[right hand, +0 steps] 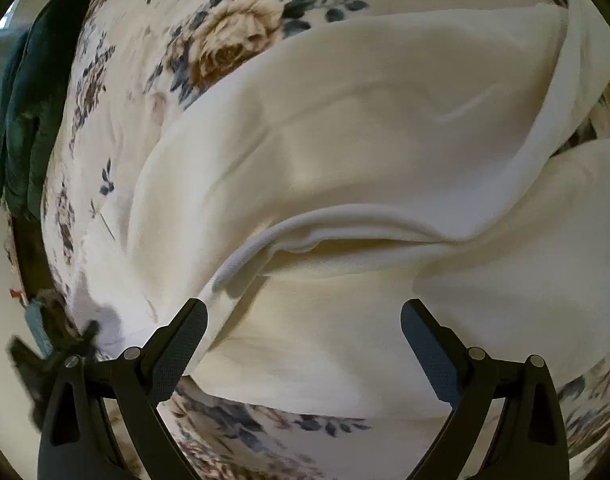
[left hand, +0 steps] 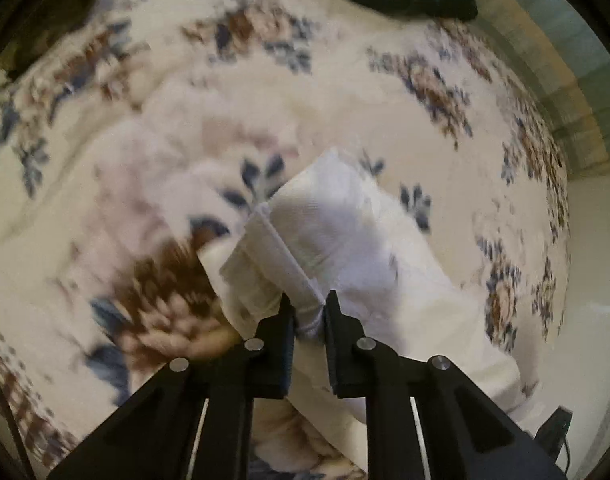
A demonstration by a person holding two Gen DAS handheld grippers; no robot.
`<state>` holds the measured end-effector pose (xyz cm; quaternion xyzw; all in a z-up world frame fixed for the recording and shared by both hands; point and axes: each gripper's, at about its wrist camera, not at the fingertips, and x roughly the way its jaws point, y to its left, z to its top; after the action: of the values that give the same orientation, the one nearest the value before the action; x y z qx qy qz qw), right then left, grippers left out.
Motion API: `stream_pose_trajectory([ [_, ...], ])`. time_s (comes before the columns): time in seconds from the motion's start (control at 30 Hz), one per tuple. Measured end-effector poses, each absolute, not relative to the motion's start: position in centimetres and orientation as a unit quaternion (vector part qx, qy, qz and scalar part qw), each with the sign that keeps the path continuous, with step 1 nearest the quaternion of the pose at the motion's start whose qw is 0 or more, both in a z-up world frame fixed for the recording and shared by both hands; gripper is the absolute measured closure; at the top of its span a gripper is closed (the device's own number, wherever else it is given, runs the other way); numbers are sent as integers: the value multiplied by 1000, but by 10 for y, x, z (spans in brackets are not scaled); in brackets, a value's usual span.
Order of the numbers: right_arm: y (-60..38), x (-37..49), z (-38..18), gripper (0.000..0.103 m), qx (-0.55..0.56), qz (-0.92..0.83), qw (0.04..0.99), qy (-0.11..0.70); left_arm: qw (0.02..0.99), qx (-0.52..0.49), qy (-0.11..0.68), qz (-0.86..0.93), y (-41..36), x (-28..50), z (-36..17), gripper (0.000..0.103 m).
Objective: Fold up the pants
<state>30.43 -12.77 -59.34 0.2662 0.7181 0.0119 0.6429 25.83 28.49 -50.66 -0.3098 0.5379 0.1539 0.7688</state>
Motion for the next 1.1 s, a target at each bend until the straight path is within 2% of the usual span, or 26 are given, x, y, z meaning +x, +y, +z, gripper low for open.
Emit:
stream_pose_trajectory([
  [0.17,-141,297,-600,4,287,-2,632,720,728,-323,577,184,319,270,-561,90],
  [0.23,-149,293,-600,4,301,-6,629,716,732,-308,581,180,316,269,-556,86],
  [0.37,-179,293,-579,4,340,-11,642,687,731,-225,613,200,292,260,-525,66],
  [0.43,-205,296,-565,4,359,-25,655,665,725,-154,630,234,278,250,-510,62],
  [0.47,-221,298,-558,4,369,-38,660,653,728,-127,629,242,272,243,-504,54],
  [0.5,-235,301,-553,4,376,-48,664,645,733,-93,627,248,259,236,-497,39],
  [0.53,-252,304,-549,4,383,-63,667,636,737,-73,626,247,254,231,-495,30],
  [0.57,-265,308,-547,4,385,-74,669,631,738,-54,626,247,246,229,-492,16],
  [0.77,-329,356,-558,4,351,-137,675,634,761,47,619,189,158,249,-491,14],
  [0.83,-341,375,-570,13,329,-147,676,643,767,65,623,139,116,261,-502,14],
  [0.87,-344,386,-578,13,320,-149,671,652,767,77,625,121,99,265,-508,14],
  [0.93,-352,400,-593,29,309,-159,663,663,764,102,632,83,64,274,-522,14],
  [0.97,-353,407,-601,33,299,-161,657,673,763,117,632,70,50,277,-529,14],
  [1.0,-354,412,-610,58,286,-166,650,685,758,133,635,61,38,278,-536,14],
  [1.03,-357,413,-614,88,284,-172,647,687,754,142,639,55,30,280,-538,14],
  [1.1,-362,408,-611,92,298,-176,649,678,743,153,651,44,19,281,-551,14],
])
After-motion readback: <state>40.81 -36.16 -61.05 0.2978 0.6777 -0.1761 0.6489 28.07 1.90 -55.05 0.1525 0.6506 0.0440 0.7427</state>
